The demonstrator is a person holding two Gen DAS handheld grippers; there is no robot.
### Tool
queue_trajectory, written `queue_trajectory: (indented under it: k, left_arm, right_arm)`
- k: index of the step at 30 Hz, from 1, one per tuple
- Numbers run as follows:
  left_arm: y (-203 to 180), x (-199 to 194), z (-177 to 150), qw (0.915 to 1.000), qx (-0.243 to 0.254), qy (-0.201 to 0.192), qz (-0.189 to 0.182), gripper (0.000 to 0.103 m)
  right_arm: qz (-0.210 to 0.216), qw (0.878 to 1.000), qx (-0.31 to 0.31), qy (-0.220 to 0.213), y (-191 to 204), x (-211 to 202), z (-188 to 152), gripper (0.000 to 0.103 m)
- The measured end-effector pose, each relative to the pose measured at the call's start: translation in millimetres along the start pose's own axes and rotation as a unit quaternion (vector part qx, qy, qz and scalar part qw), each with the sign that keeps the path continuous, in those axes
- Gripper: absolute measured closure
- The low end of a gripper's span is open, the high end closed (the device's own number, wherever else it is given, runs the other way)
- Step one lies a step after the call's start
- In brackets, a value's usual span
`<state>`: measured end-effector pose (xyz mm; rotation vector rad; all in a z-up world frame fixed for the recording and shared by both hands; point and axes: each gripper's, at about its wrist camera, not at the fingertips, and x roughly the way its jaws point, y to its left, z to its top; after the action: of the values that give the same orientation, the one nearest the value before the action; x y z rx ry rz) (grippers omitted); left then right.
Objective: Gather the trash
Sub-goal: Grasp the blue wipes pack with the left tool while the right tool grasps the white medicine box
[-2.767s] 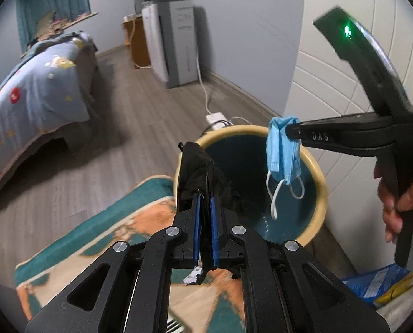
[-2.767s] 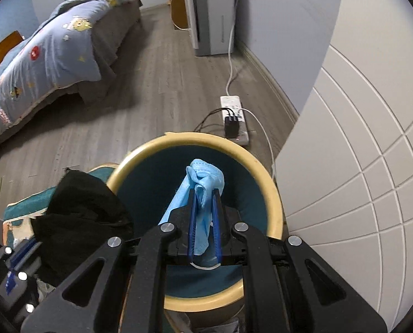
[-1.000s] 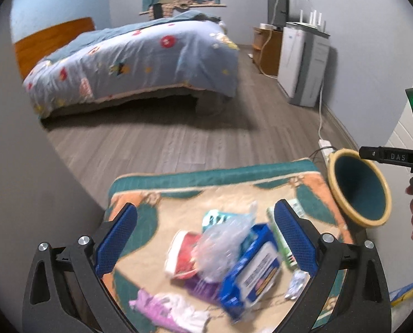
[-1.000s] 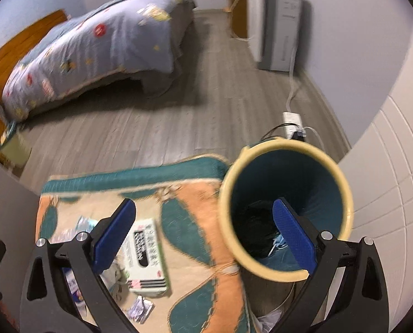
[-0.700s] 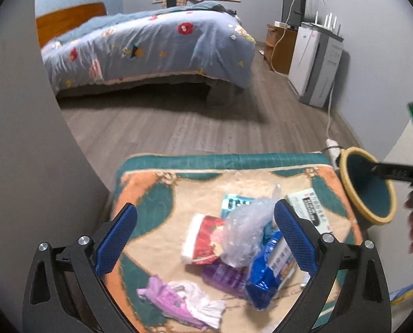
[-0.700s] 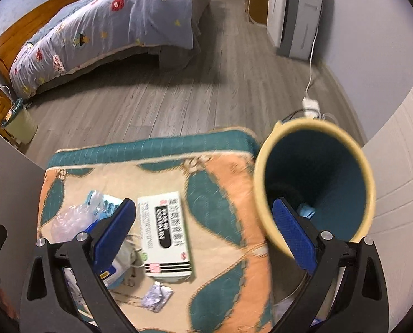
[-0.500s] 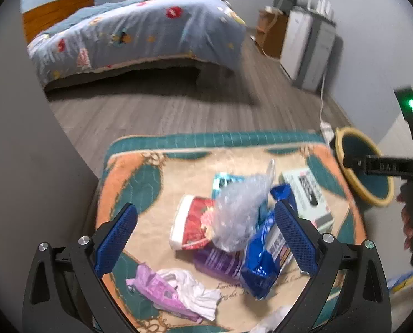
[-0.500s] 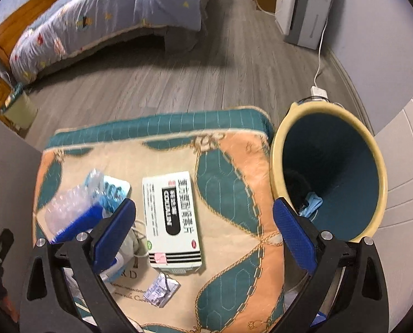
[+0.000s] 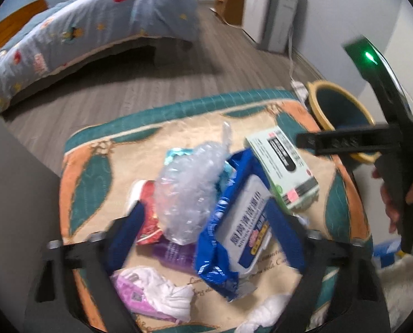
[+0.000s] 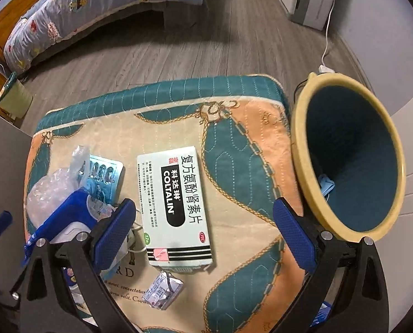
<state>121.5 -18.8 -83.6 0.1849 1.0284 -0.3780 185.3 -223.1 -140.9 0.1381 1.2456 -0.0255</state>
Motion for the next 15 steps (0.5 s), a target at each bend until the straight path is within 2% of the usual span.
queue_trajectory:
  k: [2, 5, 7, 8, 13, 15]
  left_arm:
    - [-5, 5, -1, 0.9998, 0.015, 0.011, -0.010, 0.035]
    - [-11, 11, -3, 0.9990, 0.034, 0.020, -0.018, 0.048]
    - [-11, 17, -3, 0.9985, 0.035, 0.032, -0.026, 0.060]
    - [-11, 19, -3, 0.9985, 0.035, 0.035, -0.025, 0.069]
    - [-2, 17, 1, 0.9987, 0.018, 0.031, -0.037, 0.078]
    - [0, 15, 3, 0.9990, 0.020, 0.026, -0.031, 0.080]
  right_arm:
    - [0.001, 1.000, -0.009, 0.009, 7, 8, 1, 0.006]
    - [0.002, 1.000, -0.016, 0.024, 17, 22, 1, 0.006]
    - [0.000, 0.999, -0.016, 0.034, 21, 31, 1, 0.006]
    - [-0.001, 0.999, -0.015, 0.038, 23, 35, 1, 0.006]
    - [0.012, 0.998, -0.011, 0.063, 30, 53, 2, 0.011]
    - [0.011, 0.997, -0.011, 0.075, 30, 59, 1, 0.015]
